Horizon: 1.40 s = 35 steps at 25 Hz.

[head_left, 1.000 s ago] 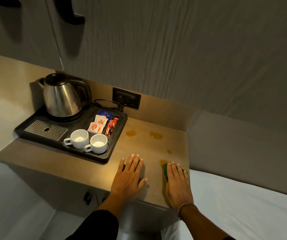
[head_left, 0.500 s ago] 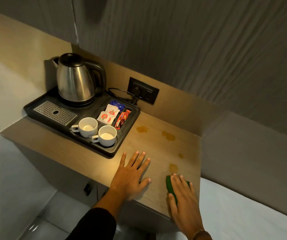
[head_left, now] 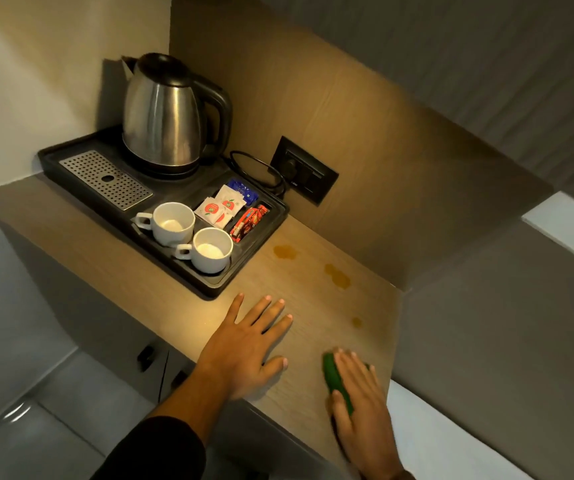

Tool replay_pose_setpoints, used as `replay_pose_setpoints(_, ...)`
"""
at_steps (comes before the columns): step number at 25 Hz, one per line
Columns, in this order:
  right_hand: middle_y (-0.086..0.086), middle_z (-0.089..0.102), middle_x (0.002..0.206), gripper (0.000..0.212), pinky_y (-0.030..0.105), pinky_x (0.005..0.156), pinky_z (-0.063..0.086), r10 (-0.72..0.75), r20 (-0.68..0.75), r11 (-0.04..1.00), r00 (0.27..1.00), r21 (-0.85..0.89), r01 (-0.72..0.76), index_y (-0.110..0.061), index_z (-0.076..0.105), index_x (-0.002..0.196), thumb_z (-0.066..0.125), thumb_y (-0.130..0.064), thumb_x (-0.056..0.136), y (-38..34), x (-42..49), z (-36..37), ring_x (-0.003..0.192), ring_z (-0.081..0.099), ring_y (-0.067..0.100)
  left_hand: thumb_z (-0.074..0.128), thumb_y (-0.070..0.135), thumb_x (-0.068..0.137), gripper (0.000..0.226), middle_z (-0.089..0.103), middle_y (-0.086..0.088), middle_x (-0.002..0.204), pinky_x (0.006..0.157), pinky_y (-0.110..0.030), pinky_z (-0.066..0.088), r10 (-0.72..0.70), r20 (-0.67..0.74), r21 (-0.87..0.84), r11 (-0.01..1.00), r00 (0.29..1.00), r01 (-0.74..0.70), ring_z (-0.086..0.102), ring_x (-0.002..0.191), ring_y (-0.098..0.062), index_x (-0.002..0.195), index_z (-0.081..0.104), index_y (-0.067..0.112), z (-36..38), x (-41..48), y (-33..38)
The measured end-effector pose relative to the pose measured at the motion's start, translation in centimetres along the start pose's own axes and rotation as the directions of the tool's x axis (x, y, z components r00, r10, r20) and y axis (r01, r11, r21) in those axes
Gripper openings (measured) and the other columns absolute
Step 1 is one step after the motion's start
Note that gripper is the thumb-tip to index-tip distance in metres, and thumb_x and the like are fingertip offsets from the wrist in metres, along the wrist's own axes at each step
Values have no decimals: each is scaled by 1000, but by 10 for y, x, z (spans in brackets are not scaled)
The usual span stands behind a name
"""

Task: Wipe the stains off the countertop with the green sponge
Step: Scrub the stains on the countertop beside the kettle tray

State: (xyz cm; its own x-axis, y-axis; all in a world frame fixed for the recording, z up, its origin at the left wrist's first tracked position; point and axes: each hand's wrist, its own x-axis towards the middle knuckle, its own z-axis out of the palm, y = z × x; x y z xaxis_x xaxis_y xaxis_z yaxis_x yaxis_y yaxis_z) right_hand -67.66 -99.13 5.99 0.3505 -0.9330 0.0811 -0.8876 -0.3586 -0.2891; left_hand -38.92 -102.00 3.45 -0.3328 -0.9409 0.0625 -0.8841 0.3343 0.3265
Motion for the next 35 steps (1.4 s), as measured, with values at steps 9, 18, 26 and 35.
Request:
replay_pose_setpoints(9, -20, 23, 168, 59, 46, 127, 13, -76, 46, 997, 996, 32, 75, -42, 24, 159, 43, -35, 104, 19, 38, -3, 155, 16, 5, 22, 71, 103, 76, -5, 1, 178, 127, -62, -11, -11, -7, 10, 1000, 1000, 11, -12, 161, -23, 166, 5, 33, 2, 1, 1)
replay_pose_setpoints(18, -5, 35, 164, 57, 40, 127, 9, -15, -1, 998, 1000, 65, 16, -27, 37, 157, 50, -25, 102, 36, 151, -3, 154, 25, 16, 23, 72, 103, 76, -8, 3, 177, 125, -60, -18, -11, -6, -13, 1000, 1000, 11, -14, 161, -21, 166, 4, 35, 1, 1, 1)
replay_pose_setpoints(26, 7, 41, 161, 52, 52, 126, 17, 99, -34, 993, 995, 73, -96, -13, 41, 155, 51, -17, 103, 26, 192, -9, 152, 31, 27, 21, 71, 103, 75, -13, 3, 176, 125, -62, -16, -14, 40, -2, 1000, 999, 14, -19, 160, -20, 166, 0, 34, -5, 1, 3)
replay_pose_setpoints(35, 10, 42, 161, 53, 54, 125, 20, 106, -33, 991, 994, 87, -103, -14, 42, 154, 54, -12, 102, 17, 211, -5, 151, 33, 29, 20, 71, 104, 75, -15, 3, 176, 125, -64, -13, -6, 78, 3, 1000, 997, 6, -19, 160, -21, 166, -1, 33, -10, 2, 3)
